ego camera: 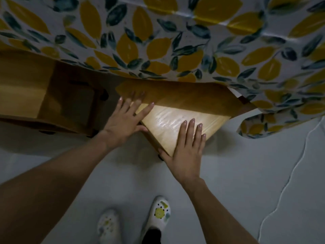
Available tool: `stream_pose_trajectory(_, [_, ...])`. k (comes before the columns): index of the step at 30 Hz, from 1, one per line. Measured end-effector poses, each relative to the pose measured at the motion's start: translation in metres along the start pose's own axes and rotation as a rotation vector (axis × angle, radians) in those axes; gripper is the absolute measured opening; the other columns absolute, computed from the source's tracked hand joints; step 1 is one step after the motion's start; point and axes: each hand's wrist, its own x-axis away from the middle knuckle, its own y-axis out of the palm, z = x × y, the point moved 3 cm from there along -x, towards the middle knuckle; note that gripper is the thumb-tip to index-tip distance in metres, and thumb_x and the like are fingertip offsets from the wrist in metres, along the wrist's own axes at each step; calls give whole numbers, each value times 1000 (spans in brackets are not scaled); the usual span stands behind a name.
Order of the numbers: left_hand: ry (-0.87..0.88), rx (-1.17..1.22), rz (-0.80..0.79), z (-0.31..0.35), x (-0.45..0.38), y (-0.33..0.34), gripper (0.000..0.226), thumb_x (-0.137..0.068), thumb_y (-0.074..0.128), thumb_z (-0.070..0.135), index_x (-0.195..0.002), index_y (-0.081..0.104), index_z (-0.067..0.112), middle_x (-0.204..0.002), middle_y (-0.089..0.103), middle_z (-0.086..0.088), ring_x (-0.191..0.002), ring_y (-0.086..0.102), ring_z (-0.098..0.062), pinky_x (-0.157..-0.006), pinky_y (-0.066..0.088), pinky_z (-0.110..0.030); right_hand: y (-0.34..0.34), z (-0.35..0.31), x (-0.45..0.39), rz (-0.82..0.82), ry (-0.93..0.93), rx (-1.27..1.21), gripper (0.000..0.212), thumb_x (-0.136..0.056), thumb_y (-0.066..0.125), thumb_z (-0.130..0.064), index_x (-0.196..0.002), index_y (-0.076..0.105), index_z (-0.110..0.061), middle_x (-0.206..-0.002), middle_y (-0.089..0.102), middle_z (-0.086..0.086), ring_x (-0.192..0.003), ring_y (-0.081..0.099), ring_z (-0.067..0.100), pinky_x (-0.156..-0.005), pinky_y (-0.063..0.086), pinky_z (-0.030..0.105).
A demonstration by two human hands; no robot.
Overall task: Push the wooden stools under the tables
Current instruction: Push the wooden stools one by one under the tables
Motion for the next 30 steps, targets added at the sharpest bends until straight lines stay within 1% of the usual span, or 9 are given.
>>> stream_pose_trajectory(2, [-2,-12,1,3,3,-1,80,-80,32,60,-149,5,30,-158,5,-15,-143,2,-42,-112,10,-59,0,0,2,0,1,-18,109,-77,49,-74,-152,8,-5,-160,2,20,-147,-6,39,-118,5,56])
stream_pose_trajectory(4, [-2,-18,5,3,2,-4,79,-80,31,59,-149,9,29,-158,9,-16,-142,6,-43,-111,13,-61,-1,0,0,0,3,-18,107,-79,43,-76,-152,8,-6,-161,1,19,-147,-7,38,-118,3,56])
stream_pose_trajectory(11, [-15,-8,33,3,3,-1,80,-81,36,56,-149,7,29,-158,7,-16,-143,3,-41,-111,10,-61,-1,-1,0,-21,5,-29,106,-80,43,-75,-152,5,-7,-161,-3,18,-146,-11,37,-118,0,55])
stream_pose_trajectory(17, [-35,-51,11,5,2,-6,78,-80,20,58,-150,7,27,-157,9,-17,-142,5,-42,-110,5,-61,0,3,-2,-22,-32,-27,107,-80,45,-72,-152,2,-6,-160,-6,19,-145,-14,38,-117,-1,56])
stream_pose_trajectory(20, [-47,-64,-5,12,1,-6,78,-81,22,58,-150,7,27,-157,9,-19,-142,6,-42,-109,5,-62,-1,12,-4,-33,-79,-30,106,-81,45,-71,-151,1,-4,-160,-7,19,-145,-14,40,-117,0,57])
stream_pose_trajectory(23, [-80,-24,4,30,-1,-4,79,-81,25,61,-150,2,28,-158,4,-18,-143,0,-41,-109,3,-63,-6,37,-9,-67,-151,-7,106,-82,43,-72,-151,-1,-5,-160,-9,19,-145,-16,40,-117,-1,57])
stream_pose_trajectory(26, [-125,54,17,62,-3,0,77,-84,15,69,-149,-4,32,-159,-4,-13,-143,-9,-38,-109,0,-64,-14,80,-19,-118,-258,41,107,-82,42,-73,-151,-3,-6,-160,-11,18,-144,-18,39,-117,-3,56])
stream_pose_trajectory(28, [-170,94,44,81,-9,-1,82,-80,9,73,-149,0,30,-159,-1,-14,-142,-8,-40,-109,0,-62,-21,114,-29,-155,-330,104,108,-82,43,-74,-151,-6,-6,-160,-12,18,-144,-19,38,-118,-1,56])
stream_pose_trajectory(30, [-283,134,54,94,-14,-4,91,-75,13,77,-150,6,24,-157,4,-19,-141,-6,-45,-109,-2,-59,-31,147,-40,-191,-405,179,109,-82,42,-75,-151,-8,-6,-159,-13,18,-144,-18,39,-118,1,55])
